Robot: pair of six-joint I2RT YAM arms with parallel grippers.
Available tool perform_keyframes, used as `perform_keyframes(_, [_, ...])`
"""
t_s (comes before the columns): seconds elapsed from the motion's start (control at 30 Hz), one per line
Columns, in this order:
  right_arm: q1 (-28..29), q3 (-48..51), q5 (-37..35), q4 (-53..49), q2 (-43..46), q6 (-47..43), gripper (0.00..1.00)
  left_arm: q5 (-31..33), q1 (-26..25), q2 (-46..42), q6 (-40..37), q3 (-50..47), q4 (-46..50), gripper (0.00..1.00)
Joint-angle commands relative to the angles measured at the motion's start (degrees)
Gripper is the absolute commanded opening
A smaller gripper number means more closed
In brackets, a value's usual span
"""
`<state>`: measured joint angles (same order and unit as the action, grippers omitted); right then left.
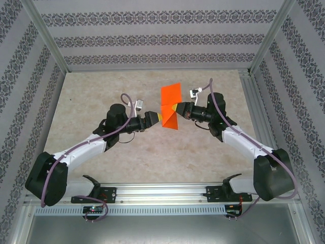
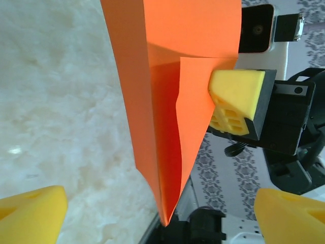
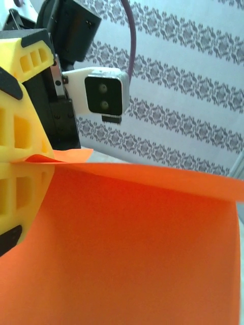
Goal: Fold a paper plane with a square sheet of paper (fold left side to right side)
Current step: Turn over the paper at the center of the table.
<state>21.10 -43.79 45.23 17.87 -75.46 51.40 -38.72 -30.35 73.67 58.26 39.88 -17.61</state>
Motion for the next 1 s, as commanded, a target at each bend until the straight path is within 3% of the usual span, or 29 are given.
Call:
perform_keyframes(0.0, [1.93, -1.88, 1.31, 3.75, 1.62, 3.17, 0.0, -2.54, -1.15, -0.87, 1.78, 2.88, -3.14, 0.88])
perform_keyframes(0.13, [3.9, -2.39, 0.92, 5.4, 1.4, 4.98, 0.01, -4.43, -2.21, 0.23, 3.96, 2.8, -8.56, 0.77])
perform_keyframes(0.33, [4.58, -2.03, 0.47, 8.22, 0.61, 7.18, 0.02, -4.94, -2.87, 1.18, 3.73, 3.35, -8.61, 0.45])
perform_keyframes(0.5, [4.49, -1.6, 0.42, 7.88, 0.84, 7.13, 0.05, -4.72, -2.87, 1.2, 3.8, 3.03, -8.62, 0.27])
perform_keyframes(0.73, [3.01, -0.77, -0.22, 3.89, 2.88, 4.9, 0.2, -3.94, -2.96, 1.04, 3.06, 2.58, -6.94, 0.09])
perform_keyframes(0.83, [1.82, -0.63, -0.85, -1.67, 4.67, 1.75, 0.31, -2.32, -3.11, 0.5, 0.58, 3.09, -2.35, 0.03])
perform_keyframes(0.9, [0.49, -0.81, -2.42, -8.4, 6.43, -2.05, 0.36, 0.75, -3.57, -0.41, -3.88, 4.54, 6.86, 0.02])
perform_keyframes(0.97, [-1.48, -1.18, -5.98, -18.14, 8.74, -6.9, 0.46, 7.76, -4.89, -1.51, -11.39, 7.65, 20.31, 0.0])
